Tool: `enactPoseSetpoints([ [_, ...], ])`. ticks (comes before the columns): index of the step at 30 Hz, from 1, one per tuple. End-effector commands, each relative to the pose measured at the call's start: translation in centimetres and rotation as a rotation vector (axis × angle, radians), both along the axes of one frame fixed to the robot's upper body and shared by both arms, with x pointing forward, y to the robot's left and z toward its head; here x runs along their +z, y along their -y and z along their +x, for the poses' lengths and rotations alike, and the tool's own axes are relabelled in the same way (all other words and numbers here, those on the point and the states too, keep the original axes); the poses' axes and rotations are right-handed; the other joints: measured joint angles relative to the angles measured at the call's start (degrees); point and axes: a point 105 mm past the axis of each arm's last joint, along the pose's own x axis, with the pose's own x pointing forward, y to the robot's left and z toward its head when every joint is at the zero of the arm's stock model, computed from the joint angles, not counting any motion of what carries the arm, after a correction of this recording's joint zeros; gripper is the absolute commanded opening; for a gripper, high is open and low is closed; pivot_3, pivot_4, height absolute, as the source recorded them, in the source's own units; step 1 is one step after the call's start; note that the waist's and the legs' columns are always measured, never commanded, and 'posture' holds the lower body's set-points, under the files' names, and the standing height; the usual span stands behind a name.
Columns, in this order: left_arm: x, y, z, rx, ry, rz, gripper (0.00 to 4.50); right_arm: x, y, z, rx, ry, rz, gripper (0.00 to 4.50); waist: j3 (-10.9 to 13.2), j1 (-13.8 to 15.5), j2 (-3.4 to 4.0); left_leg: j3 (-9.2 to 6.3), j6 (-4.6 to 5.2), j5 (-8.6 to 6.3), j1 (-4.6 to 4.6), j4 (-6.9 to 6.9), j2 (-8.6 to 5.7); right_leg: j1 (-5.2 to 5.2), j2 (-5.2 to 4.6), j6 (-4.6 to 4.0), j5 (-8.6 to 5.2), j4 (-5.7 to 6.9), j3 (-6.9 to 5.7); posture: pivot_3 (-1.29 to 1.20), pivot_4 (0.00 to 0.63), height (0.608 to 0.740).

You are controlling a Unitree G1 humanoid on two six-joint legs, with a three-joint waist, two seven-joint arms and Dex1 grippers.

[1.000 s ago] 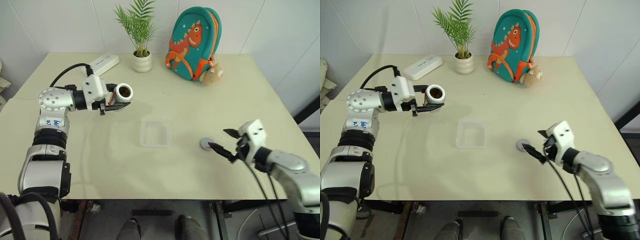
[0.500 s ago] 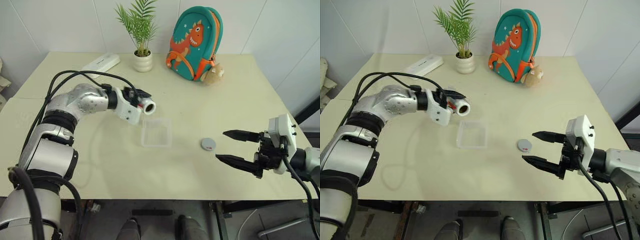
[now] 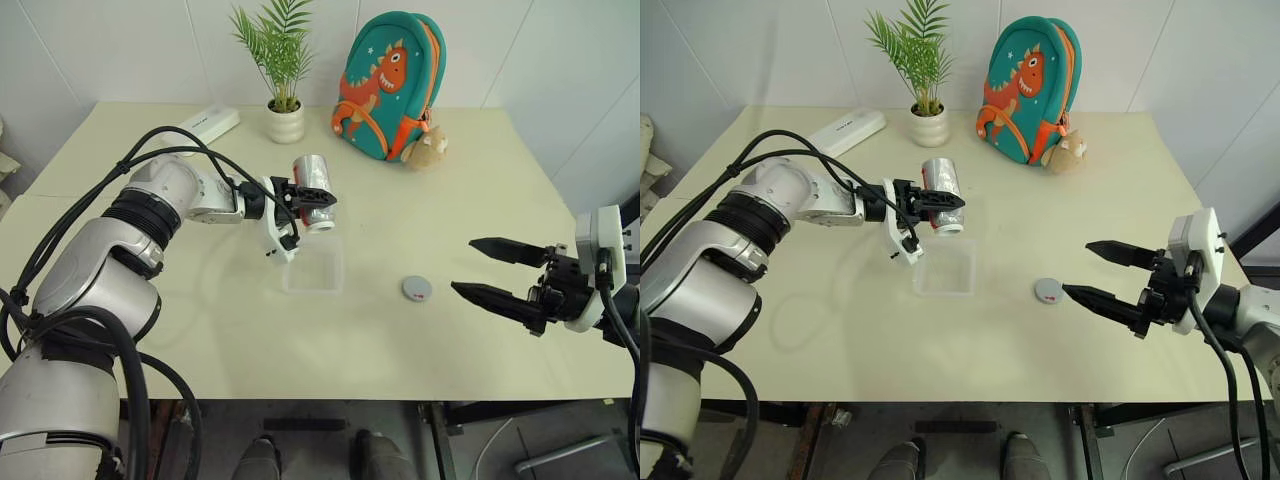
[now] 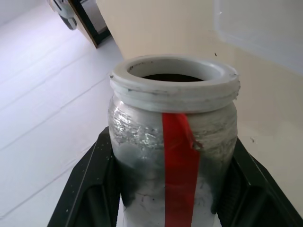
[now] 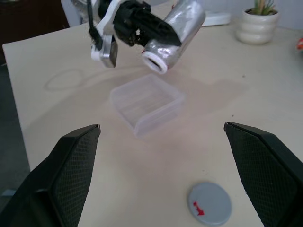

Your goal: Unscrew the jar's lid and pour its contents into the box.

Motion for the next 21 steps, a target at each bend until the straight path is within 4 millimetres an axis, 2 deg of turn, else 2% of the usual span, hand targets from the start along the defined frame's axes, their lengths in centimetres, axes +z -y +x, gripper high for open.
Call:
enactPoseSetpoints([
  [1,1.9,1.4,-0.4,-0.091,0.119,0.005,2.12,1.2,0.2,0.2,-0.023,0.07,-0.007,4.41,0.0,0.19,0.0,0.0,0.0,-0.01,-0.01,0.0,-0.01,0.0,0.0,0.01,-0.01,0.0,0.0,0.0,0.15,0.74],
  [7,0.9,1.6,-0.7,-0.182,0.318,0.117,2.12,1.1,0.2,1.2,-0.041,0.074,-0.017,4.41,0.0,1.06,0.0,0.0,0.0,-0.01,-0.07,0.01,-0.02,-0.09,0.0,0.02,-0.01,0.04,0.01,0.0,0.15,0.74],
  [15,2.5,1.4,-1.7,-0.25,0.558,0.122,2.12,0.9,-0.2,2.0,-0.032,0.073,-0.037,4.41,0.0,1.21,0.0,0.0,-0.02,-0.01,-0.08,0.06,-0.04,-0.11,-0.01,0.05,-0.04,0.19,0.02,0.0,0.15,0.74],
  [18,2.9,1.9,-2.2,-0.285,0.613,0.092,2.12,0.9,-0.4,2.5,-0.027,0.076,-0.041,4.41,0.0,1.23,0.0,0.0,-0.01,-0.01,-0.06,0.16,-0.05,-0.1,-0.02,0.05,-0.04,0.29,0.03,0.0,0.15,0.74],
  [21,2.6,2.1,-2.7,-0.316,0.626,0.072,2.12,1.1,-0.8,2.8,-0.016,0.083,-0.045,4.41,0.0,1.17,0.0,0.0,0.0,0.0,-0.04,0.22,-0.06,-0.1,-0.02,0.05,-0.04,0.41,0.06,0.0,0.15,0.74],
])
